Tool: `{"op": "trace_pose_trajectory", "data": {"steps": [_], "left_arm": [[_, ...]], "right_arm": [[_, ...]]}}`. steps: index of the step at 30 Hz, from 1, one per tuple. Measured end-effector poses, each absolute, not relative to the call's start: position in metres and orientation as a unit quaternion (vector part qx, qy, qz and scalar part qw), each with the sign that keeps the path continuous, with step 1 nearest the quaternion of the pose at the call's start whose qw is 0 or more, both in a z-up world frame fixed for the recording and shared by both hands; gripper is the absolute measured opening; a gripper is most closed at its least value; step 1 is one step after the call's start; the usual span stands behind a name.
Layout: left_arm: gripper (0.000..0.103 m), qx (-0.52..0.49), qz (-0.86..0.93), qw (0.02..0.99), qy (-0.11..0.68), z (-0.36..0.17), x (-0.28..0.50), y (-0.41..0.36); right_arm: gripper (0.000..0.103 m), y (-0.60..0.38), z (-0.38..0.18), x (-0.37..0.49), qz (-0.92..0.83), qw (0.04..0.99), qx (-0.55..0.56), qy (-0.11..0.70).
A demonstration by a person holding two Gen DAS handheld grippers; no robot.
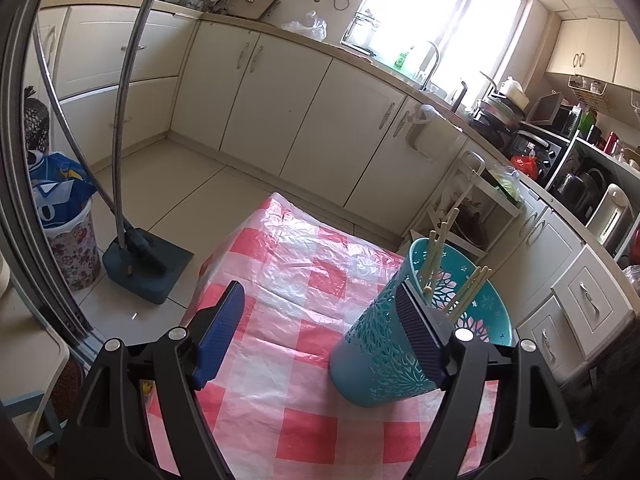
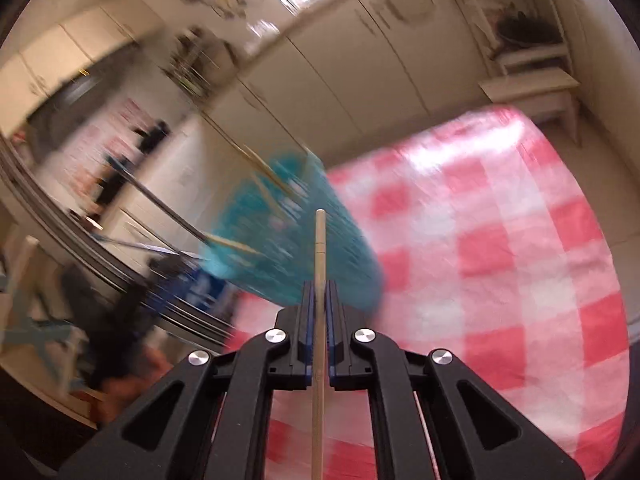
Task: Organize utensils
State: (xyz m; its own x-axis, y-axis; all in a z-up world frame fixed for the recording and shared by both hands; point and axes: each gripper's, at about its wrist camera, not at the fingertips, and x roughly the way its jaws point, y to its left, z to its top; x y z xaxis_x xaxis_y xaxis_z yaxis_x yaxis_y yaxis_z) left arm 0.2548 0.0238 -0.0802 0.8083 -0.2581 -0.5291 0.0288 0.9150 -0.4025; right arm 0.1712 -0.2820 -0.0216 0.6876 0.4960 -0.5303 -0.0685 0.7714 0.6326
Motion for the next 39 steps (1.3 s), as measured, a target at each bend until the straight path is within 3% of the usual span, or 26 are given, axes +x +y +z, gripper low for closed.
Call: {"op": "trace_pose_trajectory", "data": {"steps": [6, 10, 13, 20, 22, 24, 28, 30, 37, 39], "left_arm": [[0.074, -0.184, -0.079, 0.932, 0.301, -0.081, 0.254, 0.021], [0.074, -0.178, -0.080, 0.934, 0.300, -0.080, 0.253, 0.017], [0.074, -0.173, -0.082, 0.935, 0.299, -0.079, 0.252, 0.014], [0.080, -0.149, -0.076, 0.943, 0.287, -0.074, 0.247, 0.008], [0.081, -0.140, -0.075, 0.945, 0.285, -0.073, 0.245, 0.005], [0.084, -0.129, -0.072, 0.948, 0.281, -0.071, 0.241, 0.001], [0.091, -0.089, -0.071, 0.957, 0.267, -0.065, 0.228, -0.013], [0.095, -0.068, -0.068, 0.959, 0.266, -0.063, 0.219, -0.020], [0.095, -0.028, -0.053, 0.954, 0.294, -0.060, 0.164, -0.031], [0.095, -0.018, -0.045, 0.952, 0.301, -0.057, 0.146, -0.032]], "right_arm": [[0.006, -0.254, 0.069, 0.207, 0.165, 0.925, 0.281, 0.194], [0.006, -0.231, 0.072, 0.245, 0.089, 0.962, 0.227, 0.119], [0.006, -0.218, 0.052, 0.264, 0.041, 0.975, 0.188, 0.108], [0.009, -0.201, 0.001, 0.243, 0.062, 0.970, 0.147, 0.184], [0.014, -0.198, -0.003, 0.227, 0.077, 0.969, 0.133, 0.196], [0.036, -0.197, -0.006, 0.206, 0.086, 0.967, 0.115, 0.209], [0.051, -0.200, -0.014, 0.163, 0.082, 0.963, 0.105, 0.235], [0.064, -0.208, -0.026, 0.141, 0.063, 0.957, 0.105, 0.263], [0.075, -0.223, -0.040, 0.097, 0.021, 0.930, 0.139, 0.339], [0.086, -0.222, -0.033, 0.087, 0.023, 0.932, 0.136, 0.336]]}}
